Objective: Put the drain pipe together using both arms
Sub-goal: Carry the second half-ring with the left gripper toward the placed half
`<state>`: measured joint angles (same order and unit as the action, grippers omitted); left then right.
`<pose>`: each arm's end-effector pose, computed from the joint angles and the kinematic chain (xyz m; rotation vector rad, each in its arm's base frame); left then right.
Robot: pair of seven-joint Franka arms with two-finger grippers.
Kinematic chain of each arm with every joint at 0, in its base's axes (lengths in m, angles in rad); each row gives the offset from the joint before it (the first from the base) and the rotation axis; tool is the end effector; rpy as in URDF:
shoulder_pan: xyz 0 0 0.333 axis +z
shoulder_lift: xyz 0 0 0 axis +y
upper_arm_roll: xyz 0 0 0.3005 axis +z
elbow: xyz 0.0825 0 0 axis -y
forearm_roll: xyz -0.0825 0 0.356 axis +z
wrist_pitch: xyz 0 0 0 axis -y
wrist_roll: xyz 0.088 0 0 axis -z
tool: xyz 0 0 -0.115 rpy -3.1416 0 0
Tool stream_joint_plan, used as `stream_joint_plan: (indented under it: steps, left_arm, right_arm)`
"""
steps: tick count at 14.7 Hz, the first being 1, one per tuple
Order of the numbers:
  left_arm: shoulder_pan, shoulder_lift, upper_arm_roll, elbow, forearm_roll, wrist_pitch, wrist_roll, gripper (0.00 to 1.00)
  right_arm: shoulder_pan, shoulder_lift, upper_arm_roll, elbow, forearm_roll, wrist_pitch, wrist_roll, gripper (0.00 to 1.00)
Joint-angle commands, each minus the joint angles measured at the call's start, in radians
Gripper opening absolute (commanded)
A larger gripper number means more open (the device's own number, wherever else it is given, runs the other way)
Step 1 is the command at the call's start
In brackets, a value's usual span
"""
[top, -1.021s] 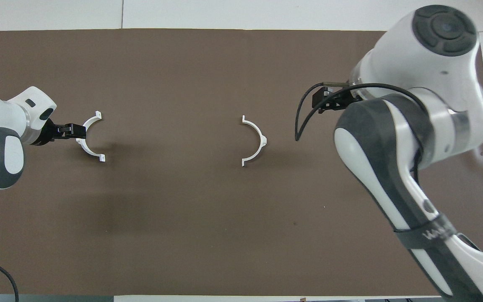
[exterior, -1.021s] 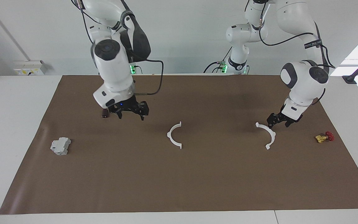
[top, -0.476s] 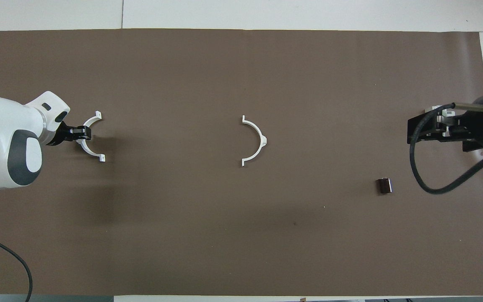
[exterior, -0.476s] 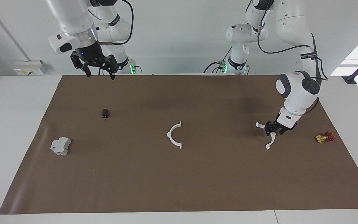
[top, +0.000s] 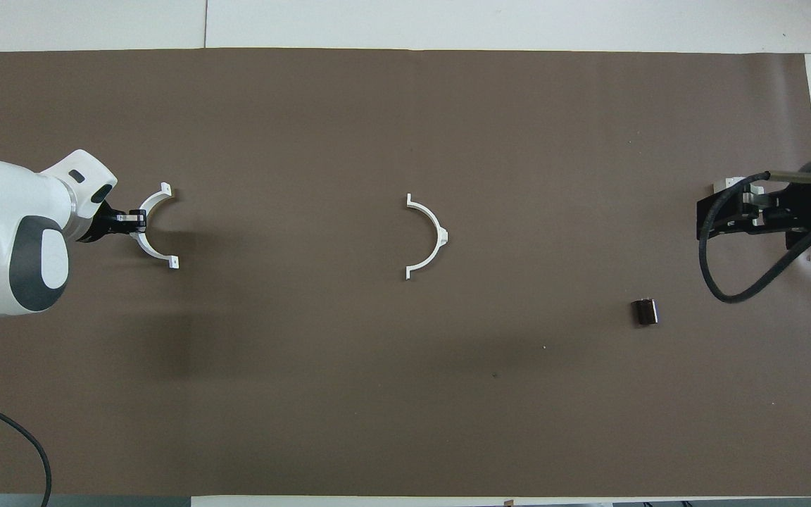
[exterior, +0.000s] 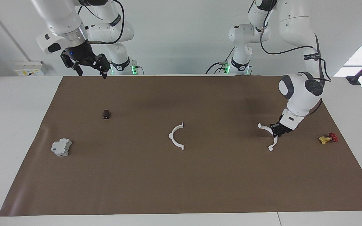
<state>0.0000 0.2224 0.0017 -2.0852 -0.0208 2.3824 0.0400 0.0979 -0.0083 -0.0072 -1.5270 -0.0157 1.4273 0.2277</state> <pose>0.5622 0.0006 0.3217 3.1262 -0.0372 0.1174 0.5065 0.0441 0.6126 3.1013 -0.2152 -0.1365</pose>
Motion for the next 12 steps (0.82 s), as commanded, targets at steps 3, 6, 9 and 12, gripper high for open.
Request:
stream_joint_plan:
  steps: [3,6,9,12]
  left_arm:
    - [-0.125,-0.043,0.007,0.091,0.076,-0.116,-0.148,0.0]
    - [-0.254,-0.037,0.007,0.12,0.139,-0.127,-0.325,0.0]
    - [-0.375,0.021,0.007,0.226,0.147,-0.197,-0.438,0.0]
    - [-0.491,0.132,0.006,0.347,0.226,-0.239,-0.589,0.0]
  right_arm:
    - [-0.026,0.002,0.006,0.001,-0.004,0.016,-0.071,1.0]
    - [-0.044,0.001,0.004,0.001,-0.003,0.013,-0.073,1.0]
    - [-0.055,0.001,0.004,-0.001,-0.001,0.015,-0.086,1.0]
    - [-0.07,0.001,0.003,0.001,-0.003,0.016,-0.091,1.0]
